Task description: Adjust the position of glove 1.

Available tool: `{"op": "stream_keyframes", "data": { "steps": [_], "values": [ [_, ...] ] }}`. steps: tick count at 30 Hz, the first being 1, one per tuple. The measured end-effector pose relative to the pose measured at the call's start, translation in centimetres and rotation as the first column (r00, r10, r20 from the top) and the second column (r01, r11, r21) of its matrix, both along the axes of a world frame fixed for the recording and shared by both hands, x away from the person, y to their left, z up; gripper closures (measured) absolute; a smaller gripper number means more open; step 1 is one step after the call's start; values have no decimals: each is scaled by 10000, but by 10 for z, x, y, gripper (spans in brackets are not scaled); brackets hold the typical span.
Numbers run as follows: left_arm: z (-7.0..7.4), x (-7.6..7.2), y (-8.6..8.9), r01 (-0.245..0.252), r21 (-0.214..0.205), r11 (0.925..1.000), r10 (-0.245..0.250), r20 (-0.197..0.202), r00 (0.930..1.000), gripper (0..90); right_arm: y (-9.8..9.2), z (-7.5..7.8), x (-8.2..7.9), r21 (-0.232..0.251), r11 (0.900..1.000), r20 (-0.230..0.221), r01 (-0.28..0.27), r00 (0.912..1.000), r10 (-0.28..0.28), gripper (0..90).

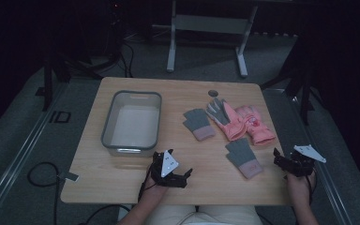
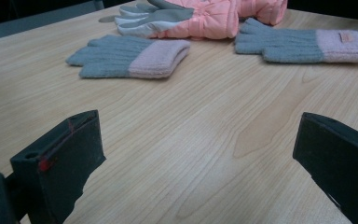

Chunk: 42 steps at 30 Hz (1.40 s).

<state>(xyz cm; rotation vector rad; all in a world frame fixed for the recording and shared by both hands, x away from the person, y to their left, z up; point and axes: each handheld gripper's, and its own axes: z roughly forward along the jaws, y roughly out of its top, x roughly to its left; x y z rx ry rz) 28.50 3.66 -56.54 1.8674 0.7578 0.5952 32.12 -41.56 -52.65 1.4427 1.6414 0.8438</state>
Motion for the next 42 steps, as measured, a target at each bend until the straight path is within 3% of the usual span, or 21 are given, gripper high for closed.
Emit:
{"op": "stream_keyframes", "data": {
  "steps": [4, 16, 21, 27, 31, 32, 33, 35, 38, 39, 42],
  "values": [
    [0, 0, 0, -44, -44, 10000, 44, -2, 10000, 10, 2, 6, 5, 89, 9999, -283, -88, 9996, 91, 123],
    [0, 0, 1, -84, -95, 9999, 85, 22, 10000, 10, 11, 36, 14, 137, 9990, -144, -436, 9989, 438, 132],
    [0, 0, 0, -68, -57, 10000, 68, 45, 10000, 10, 20, 50, 25, 301, 9939, -930, -1057, 9898, 1080, 145],
    [0, -1, 0, -57, -38, 10000, 57, 66, 10000, 10, 35, 65, 34, 504, 9899, -564, -1322, 9892, 1349, 149],
    [0, -1, 0, -43, -33, 10000, 43, 61, 10000, 10, 46, 69, 43, 744, 9804, -848, -1823, 9784, 1884, 135],
    [0, -1, 0, -21, -32, 10000, 21, 56, 10000, 10, 52, 71, 48, 1166, 9664, -1143, -2292, 9634, 2423, 137],
    [0, -1, 0, -1, -43, 10000, 2, 53, 10000, 10, 52, 71, 48, 1166, 9664, -1143, -2292, 9634, 2423, 137],
    [0, -1, 0, 2, -51, 10000, -2, 57, 10000, 10, 63, 72, 52, 1247, 9592, -1255, -2538, 9549, 2690, 127],
    [0, -1, 0, -4, -54, 10000, 4, 59, 10000, 10, 66, 72, 53, 1299, 9566, -1271, -2610, 9524, 2771, 127],
    [0, -1, 0, -9, -45, 10000, 9, 56, 10000, 10, 76, 73, 57, 1440, 9483, -1306, -2828, 9445, 3015, 113],
    [0, -1, 0, -8, -43, 10000, 9, 73, 10000, 10, 87, 71, 61, 1362, 9393, -1307, -3149, 9342, 3321, 112]
  ]
}}
